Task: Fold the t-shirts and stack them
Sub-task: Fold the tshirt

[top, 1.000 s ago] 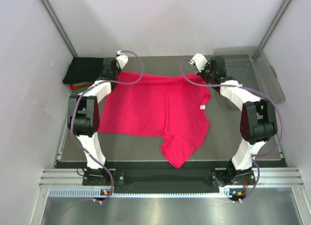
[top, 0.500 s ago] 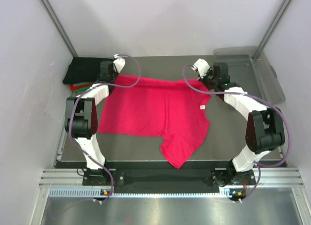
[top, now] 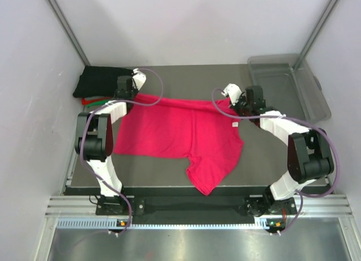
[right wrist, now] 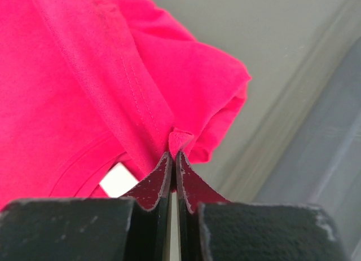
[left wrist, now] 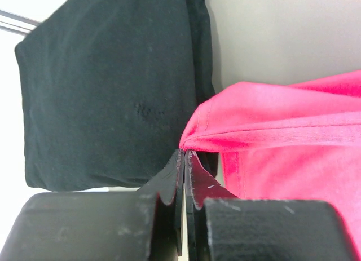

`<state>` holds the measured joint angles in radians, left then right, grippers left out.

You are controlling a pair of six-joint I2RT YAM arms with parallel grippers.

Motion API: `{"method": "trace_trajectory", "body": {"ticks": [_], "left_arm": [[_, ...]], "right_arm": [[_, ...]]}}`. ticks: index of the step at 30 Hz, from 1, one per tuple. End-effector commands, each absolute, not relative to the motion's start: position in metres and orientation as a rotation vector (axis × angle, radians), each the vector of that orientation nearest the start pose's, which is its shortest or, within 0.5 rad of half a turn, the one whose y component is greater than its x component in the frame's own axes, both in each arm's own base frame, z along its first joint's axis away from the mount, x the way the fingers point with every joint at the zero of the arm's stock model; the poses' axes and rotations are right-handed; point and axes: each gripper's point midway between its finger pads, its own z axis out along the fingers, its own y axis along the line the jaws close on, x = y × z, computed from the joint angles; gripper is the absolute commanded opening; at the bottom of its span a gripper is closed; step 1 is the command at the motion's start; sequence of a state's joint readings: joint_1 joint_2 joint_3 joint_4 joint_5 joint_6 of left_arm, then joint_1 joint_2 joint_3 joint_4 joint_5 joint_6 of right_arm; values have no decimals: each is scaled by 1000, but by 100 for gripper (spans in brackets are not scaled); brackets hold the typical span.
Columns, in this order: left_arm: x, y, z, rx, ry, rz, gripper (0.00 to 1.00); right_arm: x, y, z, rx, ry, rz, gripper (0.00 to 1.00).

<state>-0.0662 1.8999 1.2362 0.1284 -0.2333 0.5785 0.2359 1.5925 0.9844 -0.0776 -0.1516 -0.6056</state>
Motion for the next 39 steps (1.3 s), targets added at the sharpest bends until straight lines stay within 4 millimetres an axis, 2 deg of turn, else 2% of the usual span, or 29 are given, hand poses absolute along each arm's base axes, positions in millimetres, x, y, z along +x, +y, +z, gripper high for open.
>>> {"method": "trace_trajectory", "body": {"ticks": [1, 6, 13, 24, 36, 39], "left_arm": [[523, 39, 129, 492, 2016, 589, 0], [510, 40, 124, 494, 2021, 573, 0], [502, 36, 135, 498, 2012, 548, 0], [484, 38, 125, 517, 2039, 555, 0], [476, 44, 127, 621, 2035, 624, 0], [468, 42, 125, 686, 2051, 610, 0]], "right_arm": [[415, 114, 126, -977, 1945, 7, 0], [404, 113, 121, -983, 1950, 17, 0], [398, 113, 116, -991, 1959, 33, 0], [383, 116, 108, -1018, 1975, 74, 0], [367, 126, 100, -1064, 1982, 161, 0], [354, 132, 98, -1125, 1978, 229, 6]]}}
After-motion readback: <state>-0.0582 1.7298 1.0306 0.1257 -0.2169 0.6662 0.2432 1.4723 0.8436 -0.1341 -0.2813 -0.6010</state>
